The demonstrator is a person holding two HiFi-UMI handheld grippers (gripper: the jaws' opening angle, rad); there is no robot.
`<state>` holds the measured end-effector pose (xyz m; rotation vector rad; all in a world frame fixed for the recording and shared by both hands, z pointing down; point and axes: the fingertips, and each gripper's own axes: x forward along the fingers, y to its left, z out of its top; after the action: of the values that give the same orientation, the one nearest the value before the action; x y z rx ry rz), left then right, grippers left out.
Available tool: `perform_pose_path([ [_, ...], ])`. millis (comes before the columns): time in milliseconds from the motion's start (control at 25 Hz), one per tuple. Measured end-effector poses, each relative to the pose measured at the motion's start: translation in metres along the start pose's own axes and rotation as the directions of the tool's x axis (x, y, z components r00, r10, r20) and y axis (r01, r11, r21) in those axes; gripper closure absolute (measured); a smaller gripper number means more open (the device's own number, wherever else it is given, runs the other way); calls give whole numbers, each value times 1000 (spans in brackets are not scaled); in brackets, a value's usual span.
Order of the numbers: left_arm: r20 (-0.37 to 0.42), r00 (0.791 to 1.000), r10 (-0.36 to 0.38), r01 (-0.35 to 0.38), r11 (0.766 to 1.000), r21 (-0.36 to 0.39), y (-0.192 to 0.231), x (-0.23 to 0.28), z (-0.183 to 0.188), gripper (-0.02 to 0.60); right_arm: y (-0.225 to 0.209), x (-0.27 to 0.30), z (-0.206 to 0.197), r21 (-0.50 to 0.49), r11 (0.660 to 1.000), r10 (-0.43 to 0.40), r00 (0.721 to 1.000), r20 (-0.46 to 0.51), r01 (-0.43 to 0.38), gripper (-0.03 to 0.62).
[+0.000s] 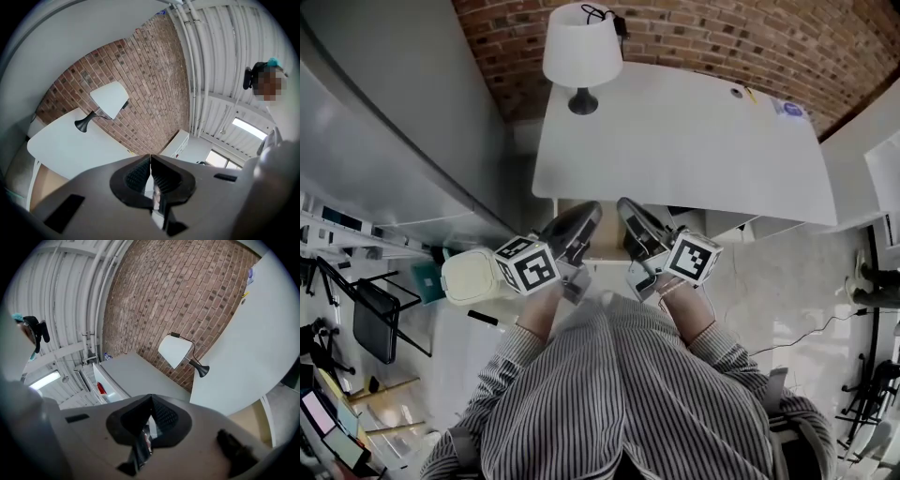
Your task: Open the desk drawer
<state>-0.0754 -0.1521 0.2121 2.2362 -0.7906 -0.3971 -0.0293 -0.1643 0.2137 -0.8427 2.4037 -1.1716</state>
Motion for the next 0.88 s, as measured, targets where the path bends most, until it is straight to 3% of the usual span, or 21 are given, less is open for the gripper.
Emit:
perform_pose_path([
  [680, -1, 999, 44, -44, 999, -20, 1, -2, -12, 569, -3, -4, -11, -44, 999, -30, 998, -56, 27, 577],
  [880, -6, 998, 69, -69, 998, 8, 1, -4, -14, 569, -3, -4, -16, -63, 997, -48, 996, -78, 43, 577],
])
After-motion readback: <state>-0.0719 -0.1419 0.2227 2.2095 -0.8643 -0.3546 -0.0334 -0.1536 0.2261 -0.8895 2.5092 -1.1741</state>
